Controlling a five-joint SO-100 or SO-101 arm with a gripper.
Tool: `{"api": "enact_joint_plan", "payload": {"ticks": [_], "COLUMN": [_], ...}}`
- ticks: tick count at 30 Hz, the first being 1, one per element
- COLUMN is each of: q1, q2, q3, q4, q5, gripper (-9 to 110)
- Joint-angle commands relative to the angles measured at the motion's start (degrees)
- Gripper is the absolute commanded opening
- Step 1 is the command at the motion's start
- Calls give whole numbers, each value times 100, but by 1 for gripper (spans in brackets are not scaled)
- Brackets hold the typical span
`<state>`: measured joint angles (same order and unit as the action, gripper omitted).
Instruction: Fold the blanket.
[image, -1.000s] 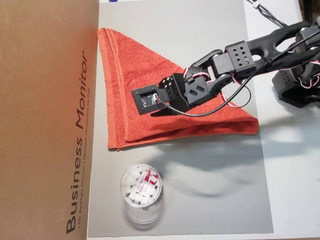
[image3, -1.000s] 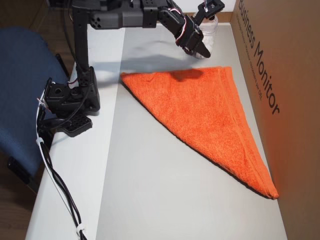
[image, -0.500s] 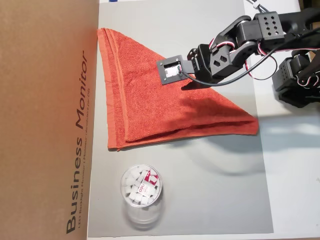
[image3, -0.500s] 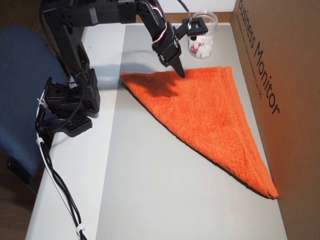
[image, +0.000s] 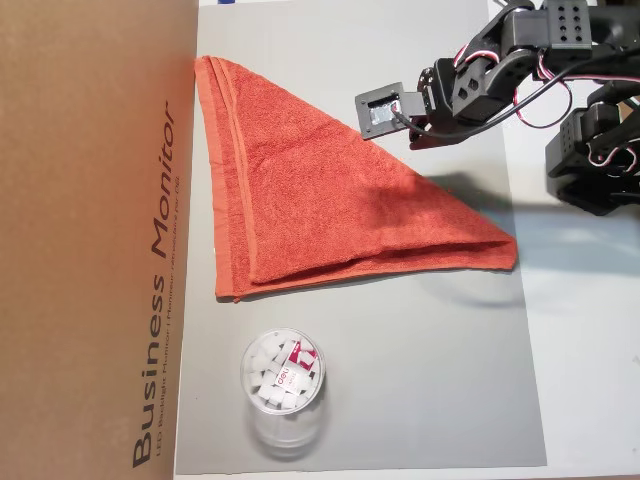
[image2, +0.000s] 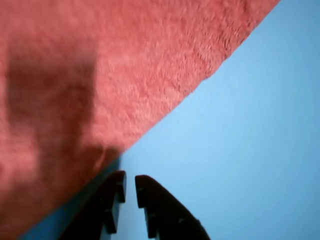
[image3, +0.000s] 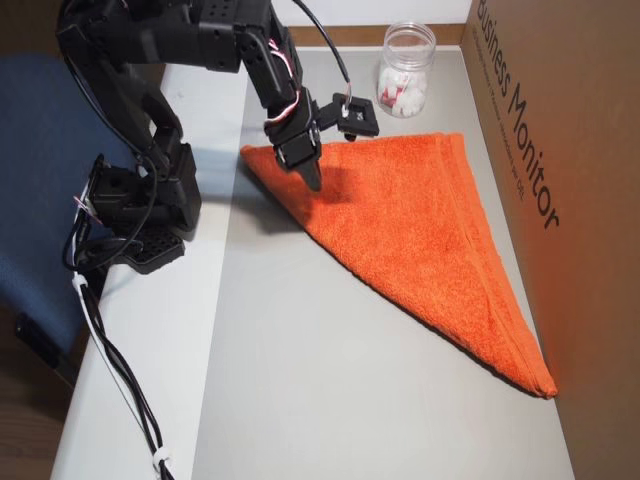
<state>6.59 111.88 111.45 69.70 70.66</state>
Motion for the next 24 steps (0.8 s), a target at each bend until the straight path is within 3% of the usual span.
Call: {"api": "enact_joint_plan", "payload": {"ticks": [1,11,24], "q1": [229,9,-352], "q2": [343,369,343], "q3": [185,861,1679], "q4": [-70,-70,-70], "q5": [-431,-1371,-1450], "gripper": [0,0,0]}}
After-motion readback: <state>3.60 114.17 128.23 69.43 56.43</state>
